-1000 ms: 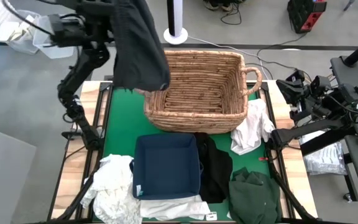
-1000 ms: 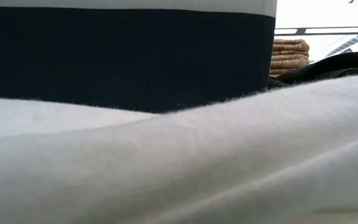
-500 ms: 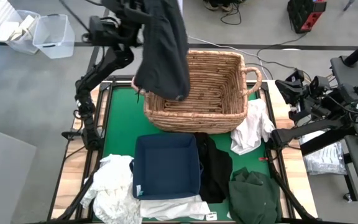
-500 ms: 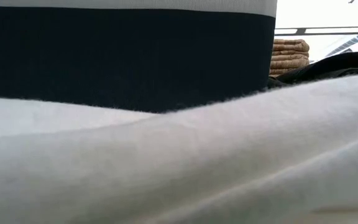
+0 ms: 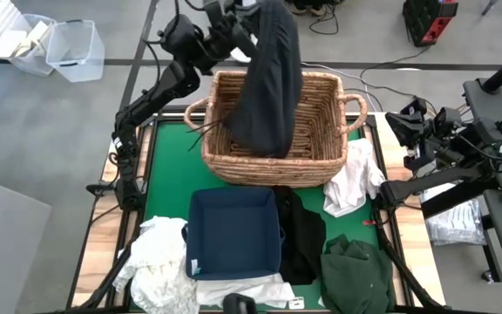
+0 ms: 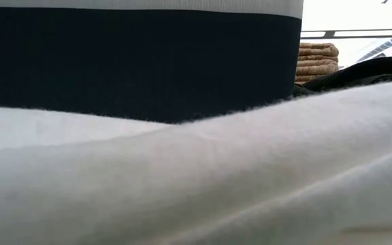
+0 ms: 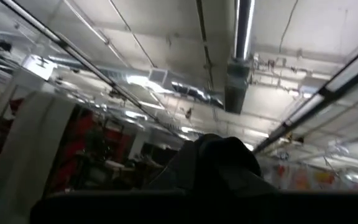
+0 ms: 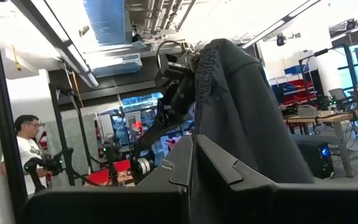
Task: Sort clothes
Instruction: Put the black shorts into the brown laundry basket, then put the left white blouse into the blue laundry organizer
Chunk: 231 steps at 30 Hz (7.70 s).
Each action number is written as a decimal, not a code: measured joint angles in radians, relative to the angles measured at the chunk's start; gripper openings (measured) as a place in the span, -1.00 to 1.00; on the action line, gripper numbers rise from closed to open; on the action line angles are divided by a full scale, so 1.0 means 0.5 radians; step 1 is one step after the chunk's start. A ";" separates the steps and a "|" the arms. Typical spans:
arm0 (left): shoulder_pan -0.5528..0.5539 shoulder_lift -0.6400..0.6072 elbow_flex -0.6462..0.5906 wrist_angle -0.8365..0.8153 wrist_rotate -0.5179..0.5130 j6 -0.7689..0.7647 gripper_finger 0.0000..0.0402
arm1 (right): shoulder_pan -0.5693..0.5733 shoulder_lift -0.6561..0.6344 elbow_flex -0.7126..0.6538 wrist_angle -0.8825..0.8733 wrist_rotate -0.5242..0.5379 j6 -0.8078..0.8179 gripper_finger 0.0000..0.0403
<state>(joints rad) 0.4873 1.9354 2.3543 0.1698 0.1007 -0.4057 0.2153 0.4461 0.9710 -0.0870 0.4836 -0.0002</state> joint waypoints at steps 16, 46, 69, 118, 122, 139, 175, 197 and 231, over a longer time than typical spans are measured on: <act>0.054 -0.001 0.003 -1.157 0.442 0.162 -1.00 | 0.000 -0.001 0.000 -0.079 0.036 0.000 -0.94; 0.053 -0.046 0.002 -2.775 -0.029 1.266 -1.00 | 0.000 -0.001 0.000 -0.132 0.096 0.056 -0.94; 0.036 -0.012 -0.339 -3.480 0.087 1.305 -1.00 | 0.000 0.000 0.000 -0.201 0.139 0.173 -0.94; 0.037 -0.012 -0.193 -3.447 0.079 1.352 0.19 | 0.000 0.001 0.000 -0.236 0.139 0.195 -0.94; 0.037 -0.012 0.004 -3.452 0.080 1.355 0.24 | 0.000 0.001 0.000 -0.236 0.139 0.196 -0.94; 0.021 -0.378 -0.048 -3.310 0.308 1.416 0.15 | 0.000 0.012 0.000 -0.235 0.137 0.214 -0.94; -0.951 -1.305 -0.270 -3.155 -0.291 0.655 0.15 | 0.000 0.940 0.852 -0.909 0.236 0.454 -0.94; -1.420 -2.132 -1.874 -2.549 -0.199 -0.502 0.15 | 0.002 1.191 1.012 -1.043 -0.229 0.647 -0.94; -2.056 -1.713 -1.949 -2.821 -0.321 -1.418 0.15 | 0.354 1.484 1.312 -2.887 -1.176 1.070 -0.94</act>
<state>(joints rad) -0.5405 1.0791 1.3800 -1.2408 -0.0596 -1.1146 0.3924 1.1882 1.6270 -1.5305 -0.1044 0.5347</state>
